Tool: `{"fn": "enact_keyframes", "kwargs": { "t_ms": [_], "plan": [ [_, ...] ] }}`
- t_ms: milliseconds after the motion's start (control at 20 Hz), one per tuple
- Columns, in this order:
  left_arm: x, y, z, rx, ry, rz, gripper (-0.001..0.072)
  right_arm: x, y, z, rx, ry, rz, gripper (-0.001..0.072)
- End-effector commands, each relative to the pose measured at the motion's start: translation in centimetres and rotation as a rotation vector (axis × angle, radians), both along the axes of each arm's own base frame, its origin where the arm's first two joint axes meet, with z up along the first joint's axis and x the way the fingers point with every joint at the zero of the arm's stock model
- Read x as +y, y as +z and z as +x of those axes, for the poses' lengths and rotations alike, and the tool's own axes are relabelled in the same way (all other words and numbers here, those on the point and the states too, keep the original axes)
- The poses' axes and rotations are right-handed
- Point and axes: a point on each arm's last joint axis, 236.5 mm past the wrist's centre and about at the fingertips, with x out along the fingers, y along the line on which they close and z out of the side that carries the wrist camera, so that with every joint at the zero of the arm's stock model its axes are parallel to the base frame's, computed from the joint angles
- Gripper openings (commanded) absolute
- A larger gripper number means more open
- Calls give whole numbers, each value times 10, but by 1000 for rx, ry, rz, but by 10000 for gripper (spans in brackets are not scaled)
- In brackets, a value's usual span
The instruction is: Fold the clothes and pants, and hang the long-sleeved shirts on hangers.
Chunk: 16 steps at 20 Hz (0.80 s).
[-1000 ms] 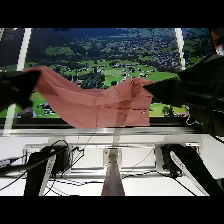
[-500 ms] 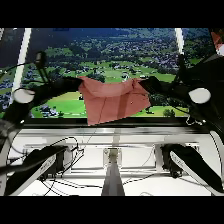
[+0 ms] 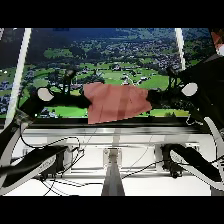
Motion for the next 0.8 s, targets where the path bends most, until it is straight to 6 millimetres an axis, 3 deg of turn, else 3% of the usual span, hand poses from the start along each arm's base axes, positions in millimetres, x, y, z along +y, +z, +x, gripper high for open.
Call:
{"fn": "enact_keyframes", "kwargs": {
  "t_ms": [0,50,100,150,200,350,550,650,750],
  "plan": [
    [-2,-21,-49,139,-109,76,55,-28,-17,-58,188,191,-115,29],
    [-6,-24,-50,132,-121,81,276,-29,-19,-57,178,201,-116,139],
    [-11,-27,-52,131,-133,81,635,-31,-21,-51,150,196,-130,396],
    [-17,-29,-53,139,-131,73,702,-33,-22,-40,104,193,-141,625],
    [-23,-31,-56,152,-132,61,703,-36,-23,-28,54,179,-159,706],
    [-32,-37,-61,201,-126,41,703,-53,-27,3,-45,108,-237,704],
    [-34,-43,-63,232,-119,39,702,-84,-37,10,57,14,-259,704],
    [-34,-43,-62,230,-117,38,703,-113,-26,20,111,-31,-236,688],
    [-35,-43,-58,217,-108,37,703,-122,-15,23,157,-35,-118,686]
  ]
}}
